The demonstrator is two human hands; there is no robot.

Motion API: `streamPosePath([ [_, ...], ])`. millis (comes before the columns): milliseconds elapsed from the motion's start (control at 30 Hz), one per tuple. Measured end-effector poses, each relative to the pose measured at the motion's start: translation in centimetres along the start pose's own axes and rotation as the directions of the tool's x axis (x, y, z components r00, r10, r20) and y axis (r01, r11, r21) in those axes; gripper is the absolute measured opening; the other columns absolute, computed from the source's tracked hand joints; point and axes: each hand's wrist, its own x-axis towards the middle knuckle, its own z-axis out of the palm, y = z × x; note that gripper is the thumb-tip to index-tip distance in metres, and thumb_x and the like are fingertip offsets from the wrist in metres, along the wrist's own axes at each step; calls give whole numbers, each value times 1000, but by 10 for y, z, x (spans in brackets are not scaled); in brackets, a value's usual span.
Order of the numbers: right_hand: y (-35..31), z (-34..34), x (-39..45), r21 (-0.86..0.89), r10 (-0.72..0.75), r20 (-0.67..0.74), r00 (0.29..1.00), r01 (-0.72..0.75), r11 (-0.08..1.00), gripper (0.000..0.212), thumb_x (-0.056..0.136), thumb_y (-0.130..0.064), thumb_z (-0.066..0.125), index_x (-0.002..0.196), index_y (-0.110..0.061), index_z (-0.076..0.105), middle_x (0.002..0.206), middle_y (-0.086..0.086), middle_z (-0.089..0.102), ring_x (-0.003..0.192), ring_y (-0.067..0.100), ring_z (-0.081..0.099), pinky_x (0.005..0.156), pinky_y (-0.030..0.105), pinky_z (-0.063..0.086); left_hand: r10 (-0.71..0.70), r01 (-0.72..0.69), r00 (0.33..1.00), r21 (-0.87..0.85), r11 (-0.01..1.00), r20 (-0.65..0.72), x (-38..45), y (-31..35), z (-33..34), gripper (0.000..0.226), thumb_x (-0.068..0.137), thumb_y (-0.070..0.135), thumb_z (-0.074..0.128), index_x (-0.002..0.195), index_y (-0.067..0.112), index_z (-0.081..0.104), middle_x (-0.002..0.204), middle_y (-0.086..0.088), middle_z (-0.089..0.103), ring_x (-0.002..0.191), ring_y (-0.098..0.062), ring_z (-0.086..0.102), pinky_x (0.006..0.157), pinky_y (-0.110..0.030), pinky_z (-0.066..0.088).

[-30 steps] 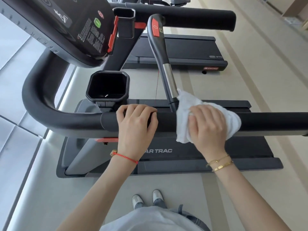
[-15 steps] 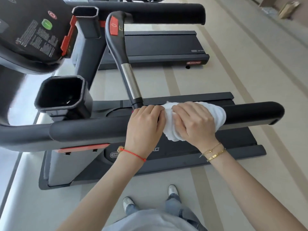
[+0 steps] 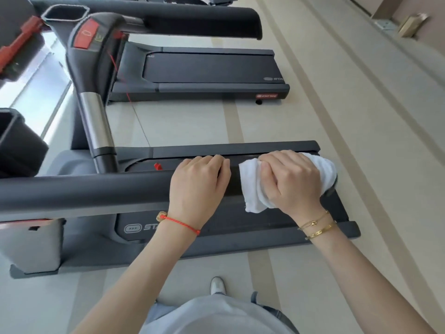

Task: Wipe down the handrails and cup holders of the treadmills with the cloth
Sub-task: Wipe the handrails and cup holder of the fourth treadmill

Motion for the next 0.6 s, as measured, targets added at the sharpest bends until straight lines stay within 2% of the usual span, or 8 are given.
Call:
streamPosePath([
  [100,36,-8,-11,11,27,-54,998,-26,1000,35,98,-21,40,80,-14,68,77,-2,69,72,21,59,67,29,41,15,-14,1000,58,998,-19,2,14,10,39,100,23,41,70,13,64,55,2,55,52,-21,47,57,-35,41],
  [167,58,-11,-24,126,152,-85,985,-141,982,33,98,-20,41,84,-11,70,83,-2,70,80,21,62,70,29,45,9,-5,999,98,995,-46,2,17,14,40,99,23,41,68,14,65,53,2,54,51,-21,46,55,-31,37],
  [267,76,-10,-38,506,478,-18,878,-404,762,32,98,-22,40,90,-9,68,88,-2,68,84,20,64,71,27,47,2,10,997,152,988,-80,1,18,17,42,98,23,40,66,15,64,53,2,54,51,-21,47,53,-30,32],
  [333,71,-4,-43,563,584,6,812,-485,669,31,98,-24,42,94,-7,68,91,-1,67,87,19,63,75,31,49,-12,30,995,180,983,-100,0,20,18,42,97,22,39,64,15,64,52,2,53,51,-21,47,52,-30,29],
  [400,62,1,-48,523,595,-30,803,-495,694,31,100,-27,43,99,-6,67,98,1,66,94,22,61,82,34,49,-25,47,993,198,979,-114,0,20,19,43,97,22,38,63,15,63,52,2,54,51,-21,48,51,-30,28],
  [500,67,0,-55,469,466,-59,883,-387,794,37,101,-35,41,102,-7,66,103,1,65,97,19,59,85,25,45,-41,65,991,188,980,-130,0,19,21,45,97,22,36,63,15,64,56,0,60,52,-23,52,51,-33,36],
  [533,76,-1,-52,513,446,2,895,-384,767,34,99,-36,44,95,-11,67,96,-2,65,91,15,59,80,23,44,-44,68,990,182,981,-134,-1,19,21,45,97,22,36,64,15,65,58,0,61,53,-23,54,51,-34,39],
  [600,95,-6,-35,668,444,301,844,-519,534,31,92,-39,50,72,-18,61,73,-8,58,70,10,53,66,25,38,-44,69,988,173,983,-145,-1,19,21,43,97,21,38,64,16,66,58,0,62,53,-23,54,52,-35,40],
])
